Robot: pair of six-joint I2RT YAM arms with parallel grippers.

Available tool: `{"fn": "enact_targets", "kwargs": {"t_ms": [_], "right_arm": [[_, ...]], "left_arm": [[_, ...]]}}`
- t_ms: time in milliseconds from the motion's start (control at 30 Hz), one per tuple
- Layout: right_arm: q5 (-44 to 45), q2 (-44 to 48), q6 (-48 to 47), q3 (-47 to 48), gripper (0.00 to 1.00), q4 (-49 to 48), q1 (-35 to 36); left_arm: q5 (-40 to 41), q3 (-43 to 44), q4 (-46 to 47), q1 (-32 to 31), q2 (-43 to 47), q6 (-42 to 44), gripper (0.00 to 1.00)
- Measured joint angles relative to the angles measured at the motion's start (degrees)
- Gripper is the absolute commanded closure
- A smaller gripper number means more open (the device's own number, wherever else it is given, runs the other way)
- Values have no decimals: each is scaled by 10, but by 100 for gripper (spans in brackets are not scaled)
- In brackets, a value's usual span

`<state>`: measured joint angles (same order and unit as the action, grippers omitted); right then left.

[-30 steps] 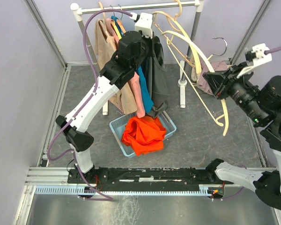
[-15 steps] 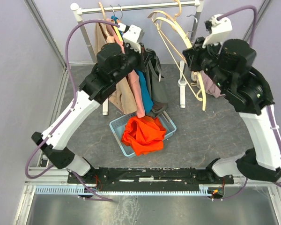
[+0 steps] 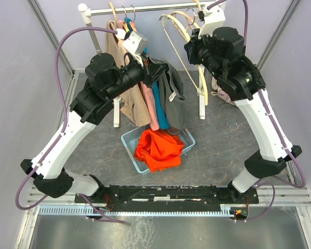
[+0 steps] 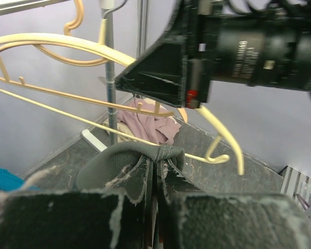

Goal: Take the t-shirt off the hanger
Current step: Place the hanger on the clothesline.

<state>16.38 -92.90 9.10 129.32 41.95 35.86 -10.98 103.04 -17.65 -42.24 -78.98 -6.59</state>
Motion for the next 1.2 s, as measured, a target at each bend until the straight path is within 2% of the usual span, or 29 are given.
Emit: {"fn": "enact_targets", "kwargs": {"t_ms": [233,567,1100,1167,1200], "right_arm": [[-24,-49,3,5,99,-59,-24],[-71,-139,28,61,99,-105,-56],[-111,-193,60,97,99,-133,-80],[-115,-194,62,96,97,-133,-82],[-115,-194,63,95,92,-133,-82]], "left_arm": [[-12,-4,-1,0,23,0,97],[-11,-33,-12,0,69,-1,97],[-16,-15,-25,0,66,-1,97],[-16,-5,-25,0,63,-1,97],[-16,-2,-25,0,62,-1,97]]}}
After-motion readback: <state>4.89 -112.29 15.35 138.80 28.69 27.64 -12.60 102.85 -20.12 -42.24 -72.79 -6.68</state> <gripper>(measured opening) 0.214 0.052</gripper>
